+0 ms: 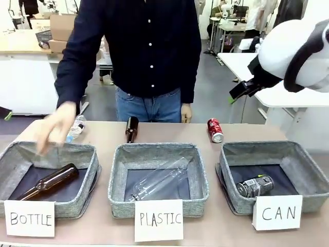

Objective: Sort the can waste into the basket.
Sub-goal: Pick up the can waste from the table and place it in the right Fabric basket.

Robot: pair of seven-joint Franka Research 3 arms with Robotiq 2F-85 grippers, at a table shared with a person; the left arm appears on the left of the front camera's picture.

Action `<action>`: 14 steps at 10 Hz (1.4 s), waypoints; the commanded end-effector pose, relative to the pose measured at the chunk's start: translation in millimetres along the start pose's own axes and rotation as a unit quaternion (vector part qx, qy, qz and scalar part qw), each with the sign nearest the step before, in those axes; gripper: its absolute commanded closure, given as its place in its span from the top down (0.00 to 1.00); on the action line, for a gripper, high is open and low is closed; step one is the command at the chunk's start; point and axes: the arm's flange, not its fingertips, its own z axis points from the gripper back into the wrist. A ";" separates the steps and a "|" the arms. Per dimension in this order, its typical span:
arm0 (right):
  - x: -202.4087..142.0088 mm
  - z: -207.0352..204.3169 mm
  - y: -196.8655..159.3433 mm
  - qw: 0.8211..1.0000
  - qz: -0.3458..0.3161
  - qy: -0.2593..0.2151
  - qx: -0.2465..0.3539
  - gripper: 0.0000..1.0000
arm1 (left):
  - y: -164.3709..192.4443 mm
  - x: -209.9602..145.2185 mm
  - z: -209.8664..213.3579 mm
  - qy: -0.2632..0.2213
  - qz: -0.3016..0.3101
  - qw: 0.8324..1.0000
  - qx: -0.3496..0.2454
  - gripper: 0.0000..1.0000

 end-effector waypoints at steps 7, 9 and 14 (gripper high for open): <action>93.4 -194.1 -70.8 0.968 -0.140 0.204 -0.042 1.00 | -1.8 0.7 0.6 -0.002 -0.008 1.000 -0.007 1.00; 74.2 -233.8 -78.0 0.962 -0.146 0.223 -0.053 1.00 | -1.8 0.7 0.6 -0.002 -0.008 1.000 -0.007 1.00; 35.2 -285.3 -81.2 0.950 -0.187 0.250 -0.031 1.00 | -1.8 0.7 0.6 -0.002 -0.008 1.000 -0.007 1.00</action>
